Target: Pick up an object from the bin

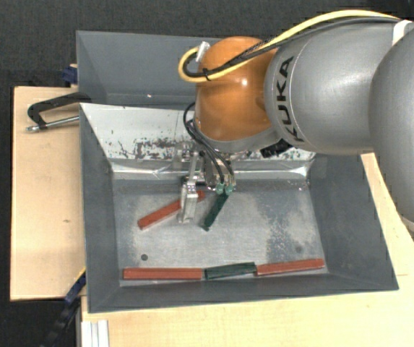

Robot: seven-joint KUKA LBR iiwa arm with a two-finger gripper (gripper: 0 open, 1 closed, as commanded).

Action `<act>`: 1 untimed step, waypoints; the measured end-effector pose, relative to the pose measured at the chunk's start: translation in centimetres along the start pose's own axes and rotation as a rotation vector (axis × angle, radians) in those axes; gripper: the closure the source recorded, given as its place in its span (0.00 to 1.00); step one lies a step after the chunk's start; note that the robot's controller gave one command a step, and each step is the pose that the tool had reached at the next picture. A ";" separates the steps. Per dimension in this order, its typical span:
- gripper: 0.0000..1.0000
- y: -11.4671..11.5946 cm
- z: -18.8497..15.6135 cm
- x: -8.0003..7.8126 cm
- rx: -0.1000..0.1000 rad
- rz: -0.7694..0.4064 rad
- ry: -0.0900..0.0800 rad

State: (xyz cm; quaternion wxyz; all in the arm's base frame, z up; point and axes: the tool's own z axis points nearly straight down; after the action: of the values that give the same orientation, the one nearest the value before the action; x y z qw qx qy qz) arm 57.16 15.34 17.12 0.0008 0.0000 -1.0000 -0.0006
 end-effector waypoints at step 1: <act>0.00 1.1 4.9 -0.5 -0.002 -0.009 -0.009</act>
Offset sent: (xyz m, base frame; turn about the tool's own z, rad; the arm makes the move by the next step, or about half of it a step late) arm 0.0029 -0.0160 -0.1012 -0.0710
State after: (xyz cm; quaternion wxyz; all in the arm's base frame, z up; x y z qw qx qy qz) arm 57.64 16.47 12.26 -0.0037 0.0043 -1.0000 -0.0015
